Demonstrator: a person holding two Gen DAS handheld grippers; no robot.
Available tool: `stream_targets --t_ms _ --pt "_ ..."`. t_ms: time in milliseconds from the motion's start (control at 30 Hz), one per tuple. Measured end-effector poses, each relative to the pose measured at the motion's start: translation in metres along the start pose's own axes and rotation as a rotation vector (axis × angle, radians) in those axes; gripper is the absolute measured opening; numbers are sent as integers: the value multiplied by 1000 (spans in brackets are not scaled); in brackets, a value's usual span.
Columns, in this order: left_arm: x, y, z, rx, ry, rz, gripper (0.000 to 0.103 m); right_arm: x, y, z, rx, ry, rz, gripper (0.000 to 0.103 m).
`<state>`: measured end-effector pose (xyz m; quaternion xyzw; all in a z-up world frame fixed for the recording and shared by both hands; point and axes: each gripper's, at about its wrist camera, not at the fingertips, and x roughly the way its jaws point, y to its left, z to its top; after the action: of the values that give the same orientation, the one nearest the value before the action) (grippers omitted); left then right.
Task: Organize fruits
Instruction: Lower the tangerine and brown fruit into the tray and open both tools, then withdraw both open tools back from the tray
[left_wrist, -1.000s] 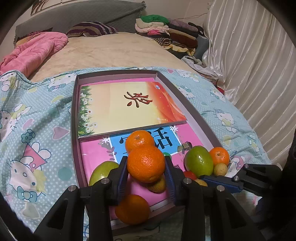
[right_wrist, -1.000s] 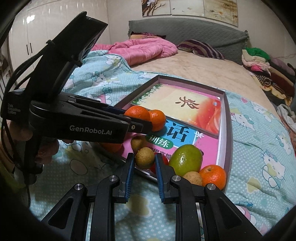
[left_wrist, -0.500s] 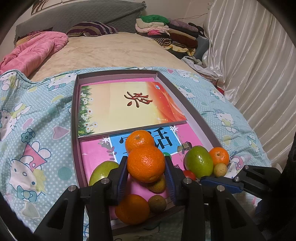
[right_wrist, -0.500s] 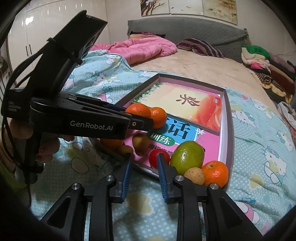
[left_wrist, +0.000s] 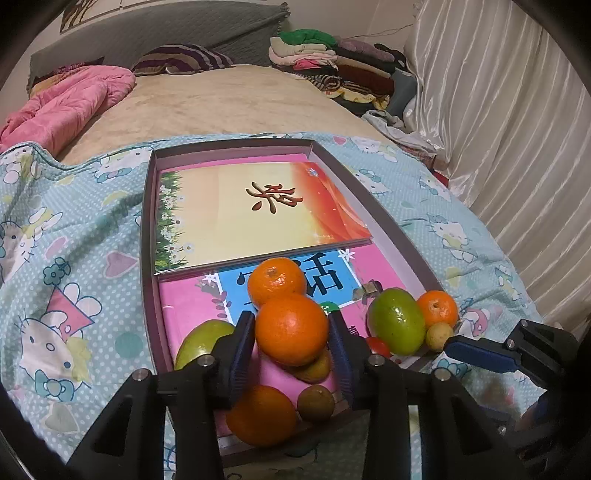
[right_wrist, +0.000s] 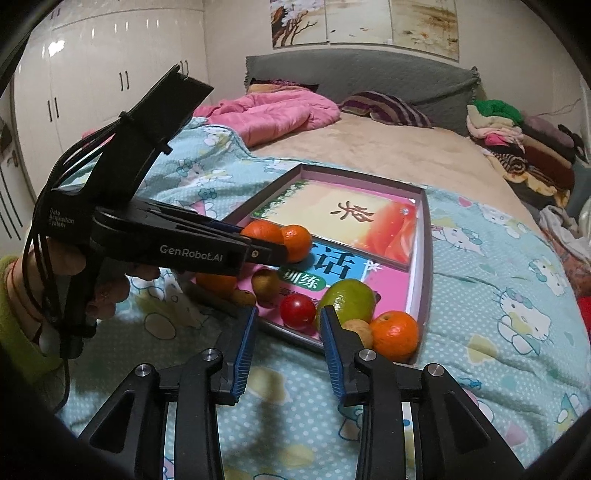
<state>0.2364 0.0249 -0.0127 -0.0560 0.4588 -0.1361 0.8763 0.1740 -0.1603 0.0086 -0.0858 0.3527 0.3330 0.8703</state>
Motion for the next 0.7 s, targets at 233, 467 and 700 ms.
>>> stream_targets --t_ms 233,467,700 --pt "-2 0 0 0 -6 9 42 -3 -2 -2 5 -1 -10 37" --pt "-9 -1 0 -1 -18 15 45 -8 -5 -2 19 -15 -22 43" --pt "-29 -8 0 5 -57 11 57 -15 -12 -2 38 -32 -40 49"
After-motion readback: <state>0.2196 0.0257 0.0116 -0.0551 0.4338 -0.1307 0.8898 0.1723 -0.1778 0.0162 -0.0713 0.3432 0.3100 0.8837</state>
